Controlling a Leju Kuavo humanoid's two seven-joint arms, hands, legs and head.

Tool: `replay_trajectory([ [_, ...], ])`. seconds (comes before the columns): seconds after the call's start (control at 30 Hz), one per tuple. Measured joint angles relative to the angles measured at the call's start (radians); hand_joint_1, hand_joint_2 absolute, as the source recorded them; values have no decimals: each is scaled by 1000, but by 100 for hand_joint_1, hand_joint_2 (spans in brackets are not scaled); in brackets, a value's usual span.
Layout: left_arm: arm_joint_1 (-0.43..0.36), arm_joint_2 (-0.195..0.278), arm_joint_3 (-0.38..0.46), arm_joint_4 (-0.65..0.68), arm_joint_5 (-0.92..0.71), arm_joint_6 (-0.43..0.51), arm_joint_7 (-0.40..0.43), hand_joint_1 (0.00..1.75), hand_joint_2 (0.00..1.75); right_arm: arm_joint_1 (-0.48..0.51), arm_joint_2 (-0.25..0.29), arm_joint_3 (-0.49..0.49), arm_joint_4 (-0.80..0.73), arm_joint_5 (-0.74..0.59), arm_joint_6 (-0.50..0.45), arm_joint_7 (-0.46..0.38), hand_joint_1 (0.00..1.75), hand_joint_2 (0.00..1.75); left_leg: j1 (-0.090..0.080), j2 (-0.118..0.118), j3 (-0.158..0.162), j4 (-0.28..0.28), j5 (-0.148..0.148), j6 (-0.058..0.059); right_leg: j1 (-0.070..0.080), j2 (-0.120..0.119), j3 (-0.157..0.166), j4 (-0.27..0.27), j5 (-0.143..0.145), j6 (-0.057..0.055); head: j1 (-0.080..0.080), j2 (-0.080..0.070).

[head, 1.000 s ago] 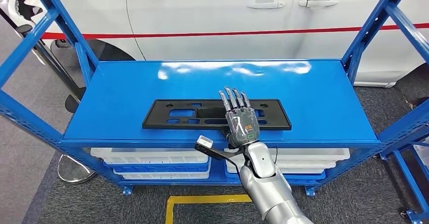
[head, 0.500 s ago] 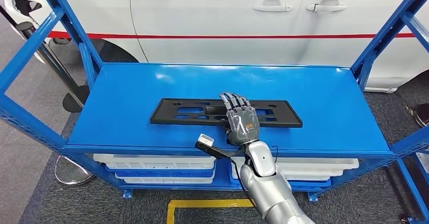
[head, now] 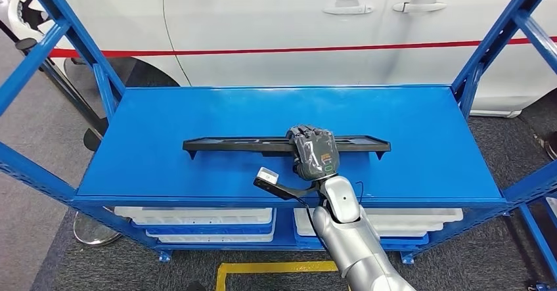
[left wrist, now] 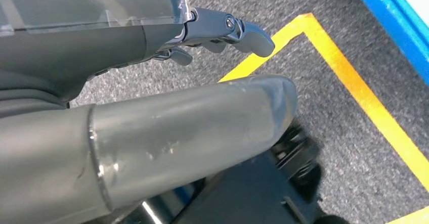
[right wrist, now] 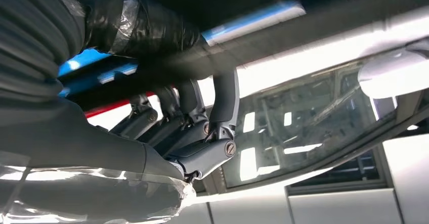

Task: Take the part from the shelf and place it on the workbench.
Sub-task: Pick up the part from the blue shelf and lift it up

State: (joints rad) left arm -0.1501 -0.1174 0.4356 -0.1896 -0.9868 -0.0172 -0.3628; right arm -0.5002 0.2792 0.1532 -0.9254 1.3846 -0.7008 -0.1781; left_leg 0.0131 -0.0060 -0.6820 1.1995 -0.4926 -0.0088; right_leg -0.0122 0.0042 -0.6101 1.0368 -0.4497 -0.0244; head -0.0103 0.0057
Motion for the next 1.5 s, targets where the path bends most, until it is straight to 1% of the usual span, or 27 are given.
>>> replay_trajectory([
  [0.07,-3,0,2,0,0,0,0,0,0,-3,0,2,-6,-2,0,0,175,175,-2,-1,57,-124,49,7,3,1,3,1,-4,7,0,0],
  [0.1,-5,0,4,0,0,0,0,0,0,-5,0,2,-8,-2,0,0,175,175,-4,-1,73,-159,57,11,4,1,3,1,-4,11,0,0],
  [0.23,-7,0,7,0,-1,3,-1,0,0,-7,-1,4,-16,-5,0,-4,175,175,-4,-1,81,-183,59,32,3,1,-1,5,-10,31,0,0],
  [0.3,-9,0,7,-1,-1,10,-3,0,0,-9,-1,4,-23,-13,0,-11,175,175,0,0,86,-192,63,44,3,1,-31,71,-49,38,1,0],
  [0.37,-12,0,10,-2,0,20,-5,0,0,-9,-2,4,-31,-25,0,-23,175,175,-3,1,87,-191,62,50,2,1,-96,199,-106,41,1,0],
  [0.4,-13,0,13,-2,4,26,-6,0,0,-6,-2,3,-39,-30,0,-34,175,175,-3,1,87,-188,60,51,2,0,-125,252,-120,42,1,0],
  [0.43,-13,0,16,-2,11,33,-8,0,0,-2,-3,2,-56,-33,0,-50,175,175,-4,1,87,-186,58,52,1,0,-139,273,-116,42,1,0],
  [0.47,-13,0,21,-2,19,41,-11,0,0,2,-3,0,-82,-34,0,-67,175,175,-4,0,87,-182,55,52,0,0,-135,255,-92,42,1,0],
  [0.53,-14,-2,34,-2,37,50,-23,0,0,3,-3,-5,-153,-29,0,-97,175,175,-4,-1,87,-171,46,47,-1,-1,-85,139,-24,39,1,0],
  [0.6,-17,-4,48,-3,50,53,-39,0,0,-8,-2,-3,-228,-16,0,-102,175,175,-7,-2,83,-160,37,38,1,-2,-43,43,8,35,0,0],
  [0.7,-19,-13,59,-3,43,55,-56,0,0,-35,-5,28,-331,-12,0,-75,175,175,-10,-1,80,-159,33,23,4,1,-36,24,6,23,0,0],
  [0.77,-17,-20,60,-3,35,46,-61,0,0,-72,-8,76,-373,-26,1,-40,175,175,-8,0,73,-137,15,13,1,3,-32,17,8,11,0,0],
  [0.8,-16,-24,61,-3,34,38,-65,0,0,-91,-10,110,-390,-37,1,-21,175,175,-7,0,58,-100,-8,8,-1,2,-29,14,9,6,0,0],
  [0.87,-10,-31,63,-3,36,26,-72,0,0,-121,-17,191,-417,-61,2,11,175,175,-4,0,4,19,-67,1,0,2,-25,13,7,-1,0,0],
  [0.9,-6,-34,64,-3,37,22,-74,0,0,-130,-21,230,-429,-71,3,22,175,175,-3,0,-25,76,-87,-1,1,2,-24,13,5,-3,0,0],
  [0.93,-3,-36,65,-3,39,20,-76,0,0,-134,-26,264,-439,-80,4,32,175,175,-2,0,-42,107,-90,-3,1,2,-22,14,4,-4,0,0],
  [0.97,0,-39,66,-3,41,18,-77,0,0,-137,-30,290,-448,-89,6,39,175,175,-2,0,-43,102,-73,-3,2,2,-21,14,2,-4,0,0],
  [1.0,2,-41,66,-3,44,16,-78,0,0,-142,-35,314,-457,-99,9,46,175,175,-2,0,-27,61,-40,-1,2,2,-20,15,1,-4,0,0],
  [1.07,3,-44,69,-3,48,12,-78,0,0,-165,-48,360,-481,-122,17,58,175,175,-4,0,33,-72,27,7,3,2,-19,17,-2,0,0,0],
  [1.1,3,-46,71,-3,50,10,-78,0,0,-179,-54,382,-493,-132,21,63,175,175,-6,0,56,-123,43,11,4,3,-20,17,-2,4,0,0],
  [1.13,3,-47,73,-3,51,10,-78,0,0,-189,-58,400,-504,-138,24,66,175,175,-8,0,70,-153,48,16,5,4,-20,17,-2,8,0,0],
  [1.27,5,-52,75,-3,51,9,-79,0,0,-198,-70,429,-526,-144,29,69,175,175,-4,-3,83,-181,53,34,7,2,-18,16,-8,29,0,0],
  [1.33,5,-56,76,-3,51,8,-79,0,0,-203,-76,437,-534,-144,29,70,175,175,-1,-1,90,-191,58,43,7,1,-50,88,-52,37,1,0],
  [1.4,4,-59,79,-3,52,6,-80,0,0,-206,-83,443,-537,-151,30,70,175,175,-2,0,91,-191,57,47,6,1,-112,215,-106,41,1,0],
  [1.43,5,-59,80,-3,53,2,-81,0,0,-206,-87,446,-538,-160,32,71,175,175,-3,0,91,-189,56,48,6,1,-136,258,-116,42,1,0],
  [1.47,7,-60,81,-3,53,-2,-84,0,0,-207,-91,450,-539,-173,37,73,175,175,-3,0,90,-186,54,49,6,1,-142,267,-106,42,1,0],
  [1.5,8,-61,82,-3,53,-6,-88,0,0,-212,-95,458,-543,-187,45,76,175,175,-3,-1,90,-183,52,48,6,1,-130,237,-80,41,1,0],
])
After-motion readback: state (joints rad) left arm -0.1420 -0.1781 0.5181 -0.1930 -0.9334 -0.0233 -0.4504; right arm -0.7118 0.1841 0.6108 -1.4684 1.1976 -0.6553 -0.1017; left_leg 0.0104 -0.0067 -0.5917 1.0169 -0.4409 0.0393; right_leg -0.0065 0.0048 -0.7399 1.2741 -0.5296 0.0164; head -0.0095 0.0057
